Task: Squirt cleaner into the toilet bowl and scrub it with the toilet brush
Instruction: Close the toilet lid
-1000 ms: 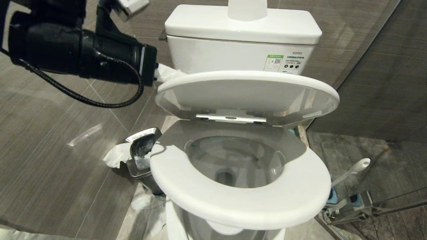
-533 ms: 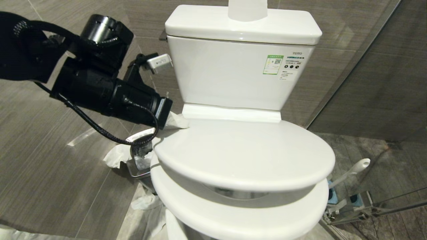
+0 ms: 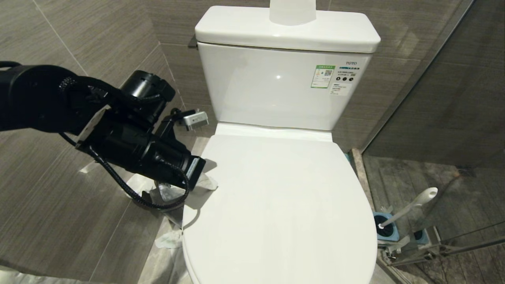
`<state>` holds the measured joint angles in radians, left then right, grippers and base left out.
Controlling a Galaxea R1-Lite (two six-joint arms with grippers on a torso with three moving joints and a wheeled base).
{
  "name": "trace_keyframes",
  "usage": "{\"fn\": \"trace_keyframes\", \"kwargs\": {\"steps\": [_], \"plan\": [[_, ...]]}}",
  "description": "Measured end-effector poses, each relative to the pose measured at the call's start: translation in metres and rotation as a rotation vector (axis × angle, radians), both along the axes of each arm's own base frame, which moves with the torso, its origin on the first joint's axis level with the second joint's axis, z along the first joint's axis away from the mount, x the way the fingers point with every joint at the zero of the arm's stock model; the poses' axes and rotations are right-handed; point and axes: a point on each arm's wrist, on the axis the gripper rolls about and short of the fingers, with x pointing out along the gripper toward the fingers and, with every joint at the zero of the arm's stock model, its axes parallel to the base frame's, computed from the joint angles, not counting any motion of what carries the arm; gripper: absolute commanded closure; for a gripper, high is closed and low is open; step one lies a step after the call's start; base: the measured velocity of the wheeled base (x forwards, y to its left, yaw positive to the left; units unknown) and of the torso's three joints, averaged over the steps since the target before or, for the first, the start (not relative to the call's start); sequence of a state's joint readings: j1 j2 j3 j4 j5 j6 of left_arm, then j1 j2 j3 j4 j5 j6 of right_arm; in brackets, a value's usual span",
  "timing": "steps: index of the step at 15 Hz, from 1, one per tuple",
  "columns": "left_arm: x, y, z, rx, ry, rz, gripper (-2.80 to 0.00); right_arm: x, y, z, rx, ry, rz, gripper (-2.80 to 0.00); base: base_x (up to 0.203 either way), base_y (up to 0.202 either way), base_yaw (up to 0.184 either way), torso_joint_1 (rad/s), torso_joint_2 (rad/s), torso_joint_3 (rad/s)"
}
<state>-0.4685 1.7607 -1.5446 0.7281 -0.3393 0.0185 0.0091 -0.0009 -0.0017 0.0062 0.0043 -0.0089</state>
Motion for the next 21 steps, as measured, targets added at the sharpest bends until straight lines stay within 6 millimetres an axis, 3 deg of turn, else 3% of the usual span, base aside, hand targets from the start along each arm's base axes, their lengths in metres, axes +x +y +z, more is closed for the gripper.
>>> {"fn": "trace_keyframes", "kwargs": {"steps": [6, 21], "plan": [[0.009, -0.007, -0.023, -0.001, 0.137, 0.097, 0.0, 0.0, 0.0, 0.0, 0.0, 0.0, 0.0, 0.0, 0.0, 0.0, 0.0, 0.0, 0.0, 0.0], [0.023, -0.028, -0.071, 0.12, 0.263, 0.186, 0.0, 0.0, 0.0, 0.0, 0.0, 0.0, 0.0, 0.0, 0.0, 0.0, 0.0, 0.0, 0.0, 0.0]]}}
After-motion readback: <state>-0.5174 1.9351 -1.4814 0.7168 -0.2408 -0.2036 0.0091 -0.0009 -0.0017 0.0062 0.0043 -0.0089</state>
